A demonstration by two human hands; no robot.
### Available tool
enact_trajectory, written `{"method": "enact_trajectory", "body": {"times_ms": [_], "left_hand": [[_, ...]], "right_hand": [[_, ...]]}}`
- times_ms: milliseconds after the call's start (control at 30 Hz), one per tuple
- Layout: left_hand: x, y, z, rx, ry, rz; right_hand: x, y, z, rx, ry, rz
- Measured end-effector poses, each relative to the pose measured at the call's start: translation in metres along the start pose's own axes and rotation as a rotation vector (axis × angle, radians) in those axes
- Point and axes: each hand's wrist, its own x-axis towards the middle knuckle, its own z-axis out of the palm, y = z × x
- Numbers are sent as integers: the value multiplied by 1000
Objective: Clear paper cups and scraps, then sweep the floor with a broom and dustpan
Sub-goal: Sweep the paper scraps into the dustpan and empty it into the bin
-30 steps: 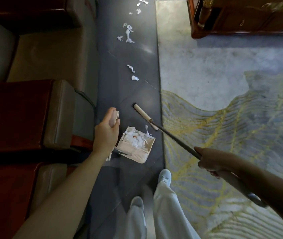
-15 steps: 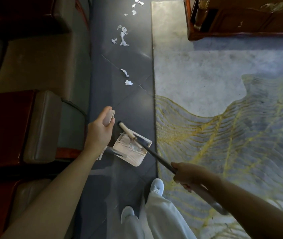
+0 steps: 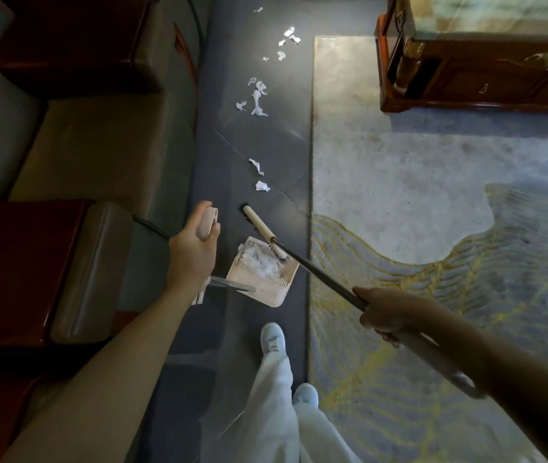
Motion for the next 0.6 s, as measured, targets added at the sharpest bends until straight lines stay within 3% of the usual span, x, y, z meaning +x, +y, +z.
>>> {"method": "enact_trajectory", "body": {"times_ms": [300, 600], "left_hand": [[115, 29, 26, -3, 40, -54], [223, 54, 59, 45, -1, -124]], "right_hand": [[54, -68, -119, 29, 43, -25], [124, -128, -240, -89, 40, -55]]}}
